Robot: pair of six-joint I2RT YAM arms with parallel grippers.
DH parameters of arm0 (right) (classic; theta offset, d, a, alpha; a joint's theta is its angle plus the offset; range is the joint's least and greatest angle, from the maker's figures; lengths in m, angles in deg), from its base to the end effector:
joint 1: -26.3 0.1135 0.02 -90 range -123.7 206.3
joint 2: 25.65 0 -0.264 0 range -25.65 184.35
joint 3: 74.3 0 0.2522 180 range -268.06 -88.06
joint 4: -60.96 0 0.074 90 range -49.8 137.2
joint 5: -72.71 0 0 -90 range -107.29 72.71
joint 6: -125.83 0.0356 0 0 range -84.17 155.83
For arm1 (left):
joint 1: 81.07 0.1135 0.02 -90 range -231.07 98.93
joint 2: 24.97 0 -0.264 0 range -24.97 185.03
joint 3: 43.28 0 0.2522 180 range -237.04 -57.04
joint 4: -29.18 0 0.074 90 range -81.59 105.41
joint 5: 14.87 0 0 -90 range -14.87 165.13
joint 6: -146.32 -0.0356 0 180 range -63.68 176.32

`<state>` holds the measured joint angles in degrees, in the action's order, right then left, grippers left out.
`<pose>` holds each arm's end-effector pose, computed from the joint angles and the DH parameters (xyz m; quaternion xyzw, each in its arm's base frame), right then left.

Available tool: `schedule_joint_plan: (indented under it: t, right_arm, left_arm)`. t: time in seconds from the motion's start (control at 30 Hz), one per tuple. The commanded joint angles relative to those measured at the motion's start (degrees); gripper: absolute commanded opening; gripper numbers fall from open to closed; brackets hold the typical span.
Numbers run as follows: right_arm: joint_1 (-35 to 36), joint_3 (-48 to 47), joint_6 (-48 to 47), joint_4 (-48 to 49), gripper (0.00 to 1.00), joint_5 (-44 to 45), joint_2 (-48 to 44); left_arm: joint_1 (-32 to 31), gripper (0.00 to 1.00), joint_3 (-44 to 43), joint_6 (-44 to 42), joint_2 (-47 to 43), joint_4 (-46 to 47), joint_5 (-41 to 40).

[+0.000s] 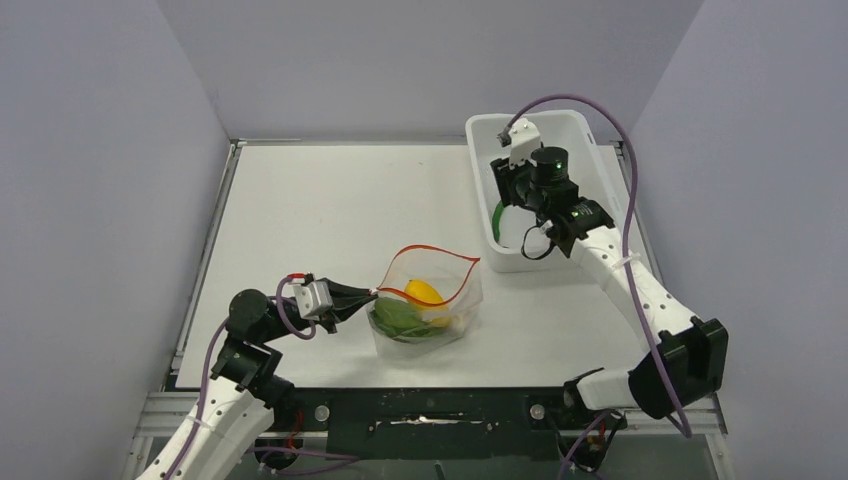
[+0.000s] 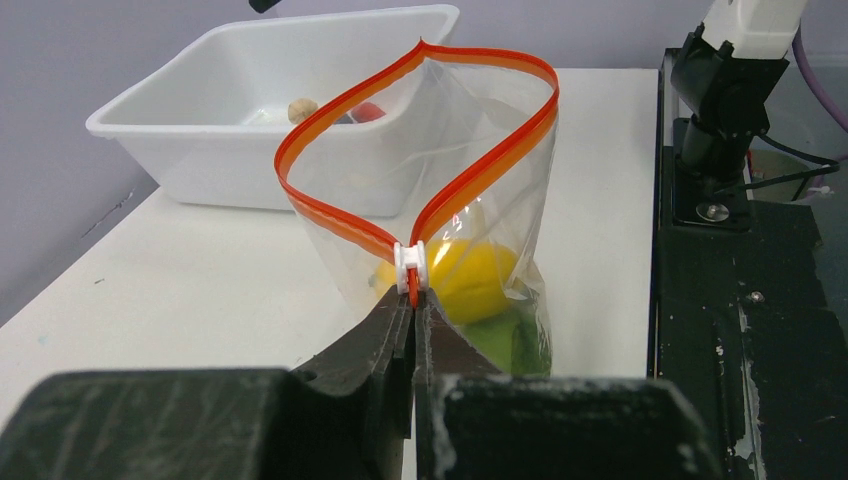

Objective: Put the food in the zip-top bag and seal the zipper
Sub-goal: Pick up the fake vegetable from the bin.

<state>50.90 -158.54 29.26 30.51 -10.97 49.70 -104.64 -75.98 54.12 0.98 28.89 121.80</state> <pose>0.2782 0.1230 0.3677 -0.1920 0.8036 0.0430 0.5617 0.1096 -0.0761 0.2697 0.4244 0.5304 -0.3863 0.6240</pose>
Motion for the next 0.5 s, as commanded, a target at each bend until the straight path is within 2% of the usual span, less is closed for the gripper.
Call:
schedule_joint_plan:
  t: [0.0, 0.23, 0.47]
  right_arm:
    - [-7.2, -2.6, 2.7, 3.0, 0.47, 5.0, 5.0]
    - [-16.6, -3.9, 7.1, 8.2, 0.46, -4.8, 12.3]
    - [-18.8, -10.6, 14.2, 8.4, 0.48, -3.6, 23.8]
  left_arm:
    - [-0.2, 0.0, -0.7, -0.5, 0.5, 2.2, 0.2]
    - [-0.3, 0.0, -0.5, -0.3, 1.5, 2.0, 0.7]
    - [-0.2, 0.0, -1.2, -2.0, 1.8, 0.3, -0.1]
